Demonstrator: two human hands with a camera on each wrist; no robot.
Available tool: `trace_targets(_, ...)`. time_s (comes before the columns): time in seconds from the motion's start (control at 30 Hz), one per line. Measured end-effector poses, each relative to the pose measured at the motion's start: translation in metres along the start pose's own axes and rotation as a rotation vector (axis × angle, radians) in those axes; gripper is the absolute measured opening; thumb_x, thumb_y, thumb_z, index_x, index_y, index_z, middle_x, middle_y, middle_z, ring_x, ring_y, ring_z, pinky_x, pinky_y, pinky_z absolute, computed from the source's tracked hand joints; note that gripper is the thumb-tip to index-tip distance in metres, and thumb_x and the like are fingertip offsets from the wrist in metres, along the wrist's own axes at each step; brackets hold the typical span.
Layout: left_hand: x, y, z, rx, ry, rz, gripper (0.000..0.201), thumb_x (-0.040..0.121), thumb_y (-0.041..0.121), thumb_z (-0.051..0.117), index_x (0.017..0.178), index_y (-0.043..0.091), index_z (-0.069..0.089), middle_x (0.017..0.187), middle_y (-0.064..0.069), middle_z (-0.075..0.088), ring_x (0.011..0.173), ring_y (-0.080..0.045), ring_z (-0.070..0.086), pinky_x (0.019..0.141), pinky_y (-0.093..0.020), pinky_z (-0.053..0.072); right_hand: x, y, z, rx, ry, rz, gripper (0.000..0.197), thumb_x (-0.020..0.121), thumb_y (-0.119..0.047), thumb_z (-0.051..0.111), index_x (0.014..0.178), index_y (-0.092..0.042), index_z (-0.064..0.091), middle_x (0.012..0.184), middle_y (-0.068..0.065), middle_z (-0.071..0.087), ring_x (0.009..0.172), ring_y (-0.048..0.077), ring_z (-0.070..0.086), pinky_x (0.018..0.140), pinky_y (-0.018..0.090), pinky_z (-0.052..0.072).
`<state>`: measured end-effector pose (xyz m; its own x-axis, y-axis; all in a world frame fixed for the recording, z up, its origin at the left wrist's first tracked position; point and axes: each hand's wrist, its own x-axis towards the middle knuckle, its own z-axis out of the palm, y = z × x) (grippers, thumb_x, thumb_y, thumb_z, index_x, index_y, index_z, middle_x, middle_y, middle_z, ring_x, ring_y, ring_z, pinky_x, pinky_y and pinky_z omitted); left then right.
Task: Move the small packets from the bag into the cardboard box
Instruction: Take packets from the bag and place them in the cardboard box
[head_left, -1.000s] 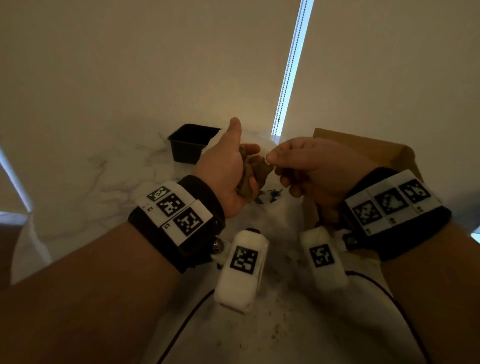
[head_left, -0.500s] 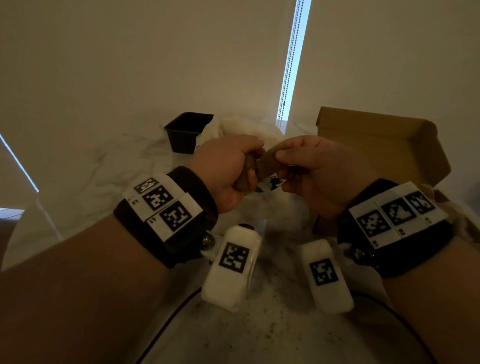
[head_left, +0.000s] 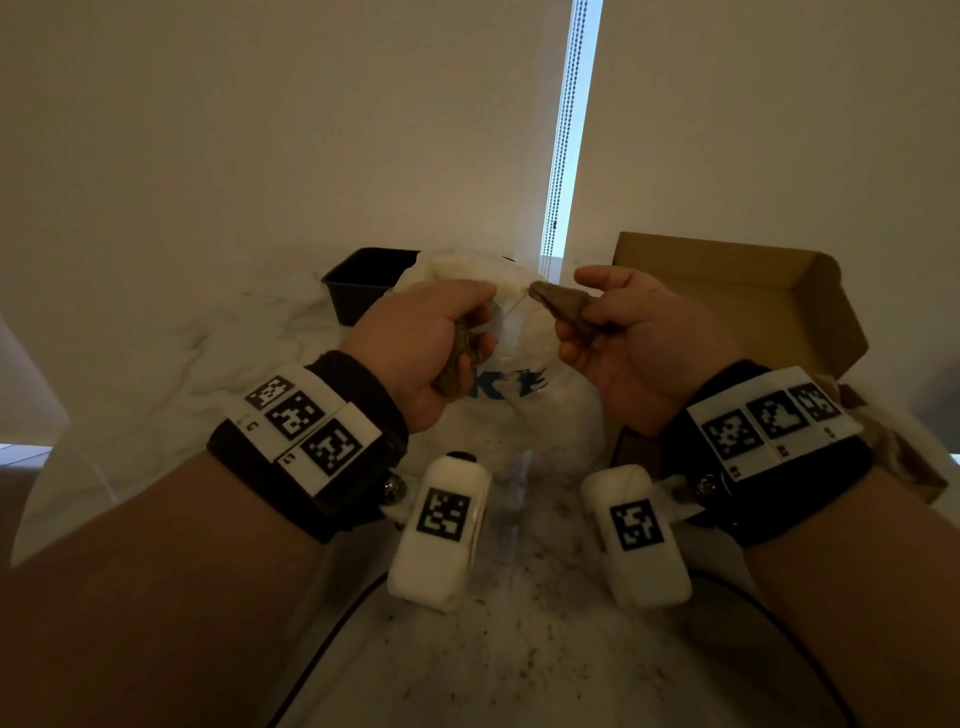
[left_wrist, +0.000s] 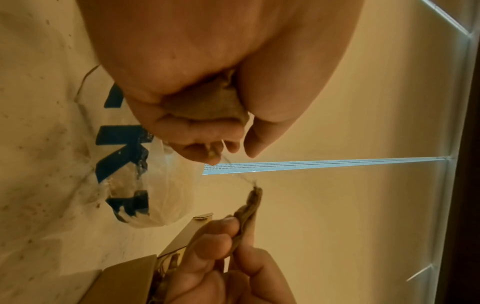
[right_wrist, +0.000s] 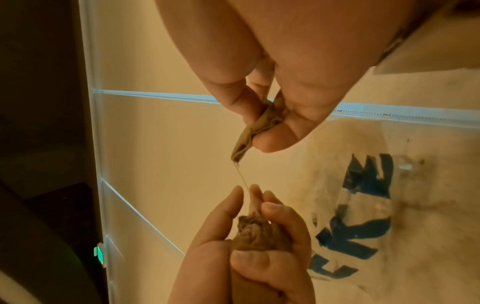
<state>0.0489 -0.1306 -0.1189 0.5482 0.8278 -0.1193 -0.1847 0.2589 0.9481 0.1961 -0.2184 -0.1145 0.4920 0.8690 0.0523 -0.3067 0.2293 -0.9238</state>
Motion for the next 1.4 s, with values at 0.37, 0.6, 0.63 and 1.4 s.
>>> trace_targets(0.37, -0.001, 0.001, -0.003, 0.054, 0.014, 0.074, 0.011, 0.099, 0.021, 0.059, 0.107, 0.021, 0.067, 0.089, 0.000, 0.066, 0.060, -0.009, 0.061, 0.037, -0.016, 0.037, -0.002, -0.006, -0.001, 0.214, -0.021, -0.024, 0.017, 0.092, 0.000, 0.050, 0.099, -0.001, 0.065, 0.079, 0.007, 0.071, 0.065, 0.015, 0.067, 0.063, 0.025, 0.056)
trace_targets(0.6, -0.008, -0.002, 0.003, 0.198, -0.165, 0.083, 0.020, 0.095, 0.023, 0.066, 0.114, 0.020, 0.071, 0.108, -0.005, 0.070, 0.060, -0.008, 0.057, 0.038, -0.015, 0.037, -0.003, -0.003, 0.003, 0.202, -0.040, -0.046, 0.014, 0.089, 0.004, 0.055, 0.099, -0.001, 0.062, 0.074, 0.006, 0.072, 0.066, 0.013, 0.069, 0.064, 0.024, 0.057)
trace_targets(0.63, -0.008, -0.002, 0.002, 0.217, -0.179, 0.082, 0.020, 0.095, 0.022, 0.066, 0.114, 0.020, 0.072, 0.109, -0.007, 0.070, 0.061, -0.009, 0.057, 0.038, -0.015, 0.037, -0.003, -0.003, 0.004, 0.210, -0.042, -0.048, 0.013, 0.089, 0.005, 0.055, 0.099, -0.001, 0.062, 0.073, 0.006, 0.071, 0.065, 0.013, 0.069, 0.063, 0.024, 0.056)
trace_targets(1.4, -0.001, 0.012, -0.010, 0.132, 0.005, 0.178, 0.007, 0.097, 0.020, 0.064, 0.099, 0.016, 0.069, 0.085, 0.001, 0.070, 0.055, -0.007, 0.055, 0.036, -0.016, 0.032, -0.004, -0.010, 0.002, 0.260, 0.011, -0.020, 0.013, 0.092, 0.002, 0.050, 0.094, -0.003, 0.061, 0.073, 0.006, 0.064, 0.058, 0.013, 0.063, 0.059, 0.023, 0.055)
